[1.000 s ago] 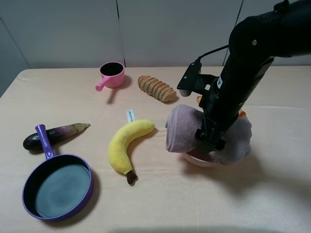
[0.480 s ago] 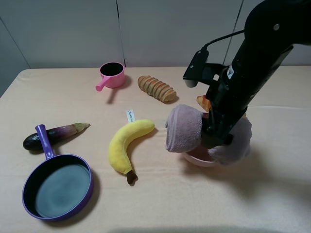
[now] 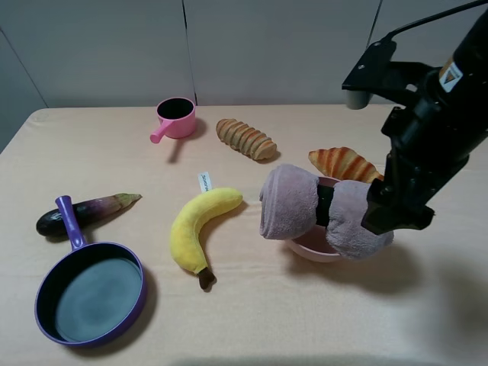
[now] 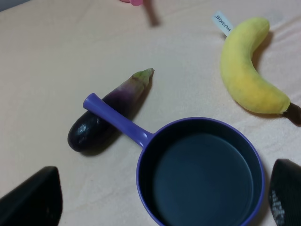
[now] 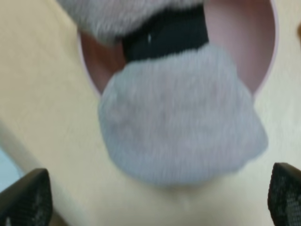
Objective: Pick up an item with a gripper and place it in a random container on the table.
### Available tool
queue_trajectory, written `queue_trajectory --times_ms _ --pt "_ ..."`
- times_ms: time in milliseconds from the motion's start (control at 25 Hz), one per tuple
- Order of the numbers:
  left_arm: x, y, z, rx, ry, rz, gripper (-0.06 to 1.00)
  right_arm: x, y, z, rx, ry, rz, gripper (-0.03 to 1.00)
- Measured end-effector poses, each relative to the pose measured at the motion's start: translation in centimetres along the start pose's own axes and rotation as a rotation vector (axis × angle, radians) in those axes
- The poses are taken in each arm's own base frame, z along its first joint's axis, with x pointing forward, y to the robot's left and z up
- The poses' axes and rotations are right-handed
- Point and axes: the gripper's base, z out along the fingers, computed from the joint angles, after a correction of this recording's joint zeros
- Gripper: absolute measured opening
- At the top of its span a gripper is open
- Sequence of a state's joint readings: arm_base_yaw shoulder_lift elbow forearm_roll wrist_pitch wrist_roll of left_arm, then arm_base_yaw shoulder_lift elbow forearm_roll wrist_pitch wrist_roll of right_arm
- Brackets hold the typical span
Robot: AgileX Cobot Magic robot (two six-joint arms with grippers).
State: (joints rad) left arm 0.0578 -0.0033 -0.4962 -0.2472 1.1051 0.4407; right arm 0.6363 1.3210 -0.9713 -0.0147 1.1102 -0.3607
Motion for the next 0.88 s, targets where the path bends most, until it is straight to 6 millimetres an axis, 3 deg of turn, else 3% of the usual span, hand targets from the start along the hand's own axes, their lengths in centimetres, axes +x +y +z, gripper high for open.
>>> queue_trajectory --times_ms 440,880 --pt "0.0 0.0 0.0 0.000 0.000 0.000 0.88 4.3 1.1 -5.2 0.088 -0.097 0.078 0.69" --pt "0.0 0.0 0.0 0.000 0.000 0.000 0.88 11.7 3.7 -7.6 0.165 -0.298 0.174 0.69"
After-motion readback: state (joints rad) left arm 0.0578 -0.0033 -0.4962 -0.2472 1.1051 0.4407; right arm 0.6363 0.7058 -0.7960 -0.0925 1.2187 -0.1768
